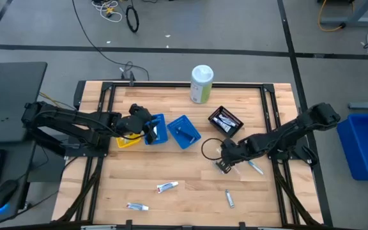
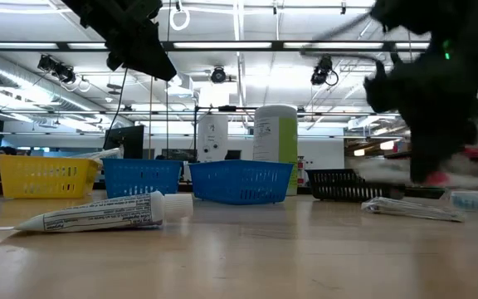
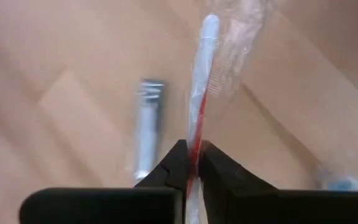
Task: Pick & Place Travel size toiletries
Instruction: Put the red toothbrush into the yellow bin
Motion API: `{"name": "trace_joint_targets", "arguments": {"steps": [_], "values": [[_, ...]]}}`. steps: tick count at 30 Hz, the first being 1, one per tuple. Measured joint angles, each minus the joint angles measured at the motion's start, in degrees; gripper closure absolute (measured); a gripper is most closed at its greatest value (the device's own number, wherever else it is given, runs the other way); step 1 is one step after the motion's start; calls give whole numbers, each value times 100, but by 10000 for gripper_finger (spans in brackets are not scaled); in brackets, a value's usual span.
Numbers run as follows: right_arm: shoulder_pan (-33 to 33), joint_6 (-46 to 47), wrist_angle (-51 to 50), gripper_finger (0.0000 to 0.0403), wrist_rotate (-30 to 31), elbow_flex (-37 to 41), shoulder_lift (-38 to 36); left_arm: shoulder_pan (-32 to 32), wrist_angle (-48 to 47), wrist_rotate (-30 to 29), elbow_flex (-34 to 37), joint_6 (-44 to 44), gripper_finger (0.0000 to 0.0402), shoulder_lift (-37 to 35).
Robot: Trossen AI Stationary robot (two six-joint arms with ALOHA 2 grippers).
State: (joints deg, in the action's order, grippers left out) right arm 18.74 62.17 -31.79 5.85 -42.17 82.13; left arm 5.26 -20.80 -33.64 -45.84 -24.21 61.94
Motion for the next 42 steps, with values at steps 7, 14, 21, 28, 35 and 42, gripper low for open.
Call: {"name": "trace_joint_targets", "arguments": {"steps": [7,14,21,28,35,42], "values": [[0,-1826,1124,374,945,-660,-360,0,171,7,0,-26,285,1],[-324,-4297,3674,371,1431,-750,-441,0,626,461,0,-71,285,3],[-924,-5095,4412,369,1094,-739,-437,2,1507,1266,0,545,285,53],[-1322,-5104,4373,367,146,-728,-437,1,3240,1846,-6,1114,285,996],[-1327,-5109,4164,367,142,-725,-437,-48,4508,2447,6,1078,263,2161],[-1327,-5110,4161,367,159,-725,-439,-67,5929,2663,-11,1138,212,2810]]}}
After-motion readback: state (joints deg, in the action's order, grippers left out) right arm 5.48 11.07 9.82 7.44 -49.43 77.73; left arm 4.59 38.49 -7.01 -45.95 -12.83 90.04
